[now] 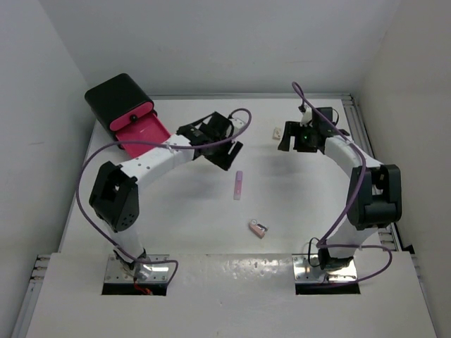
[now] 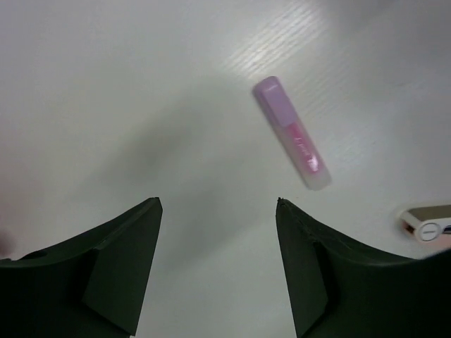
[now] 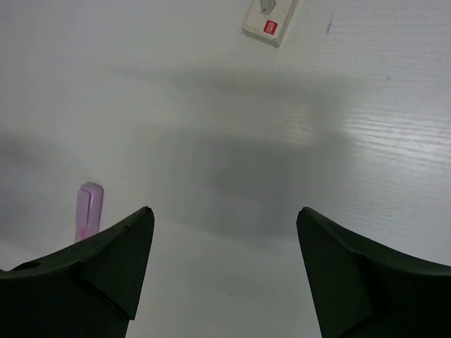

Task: Sort the stationery into containers
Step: Grab a piece of stationery with the left arm

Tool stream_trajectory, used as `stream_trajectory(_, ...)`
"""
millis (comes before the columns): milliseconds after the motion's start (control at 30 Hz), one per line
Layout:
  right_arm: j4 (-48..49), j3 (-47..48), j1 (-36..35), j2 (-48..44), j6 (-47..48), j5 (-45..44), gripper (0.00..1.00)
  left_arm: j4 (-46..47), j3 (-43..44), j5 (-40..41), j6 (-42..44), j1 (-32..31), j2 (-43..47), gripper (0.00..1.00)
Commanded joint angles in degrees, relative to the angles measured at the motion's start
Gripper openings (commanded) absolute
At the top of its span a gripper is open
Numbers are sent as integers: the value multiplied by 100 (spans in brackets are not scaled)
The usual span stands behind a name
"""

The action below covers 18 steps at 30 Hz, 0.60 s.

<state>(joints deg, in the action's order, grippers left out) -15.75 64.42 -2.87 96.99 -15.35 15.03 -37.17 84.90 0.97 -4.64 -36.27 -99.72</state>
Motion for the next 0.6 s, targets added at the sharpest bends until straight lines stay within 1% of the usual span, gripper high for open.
stream_trajectory(0, 89, -193, -11, -417, 15, -35, 81, 175, 79, 263, -959, -318, -82, 73)
stream_trajectory(33, 124, -315, -20, -461, 15, -26, 81, 175, 114, 280, -1064, -554, -152, 73)
stream_trajectory(133, 177, -597, -20, -794, 15, -79, 81, 157, 368, 255, -1301, -881, -652, 73)
stream_trajectory(300, 230, -1019, -11, -1243, 147, -175, 81, 87, 659, 114, -1478, -961, -1294, 70)
stream_trajectory(400, 248, -1177, 15, -1463, 182, -176, 81, 87, 685, 148, -1601, -961, -1479, 67)
stream_trajectory(567, 265, -1309, 50, -1604, 94, -79, 81, 87, 598, 439, -1671, -1022, -1620, 65)
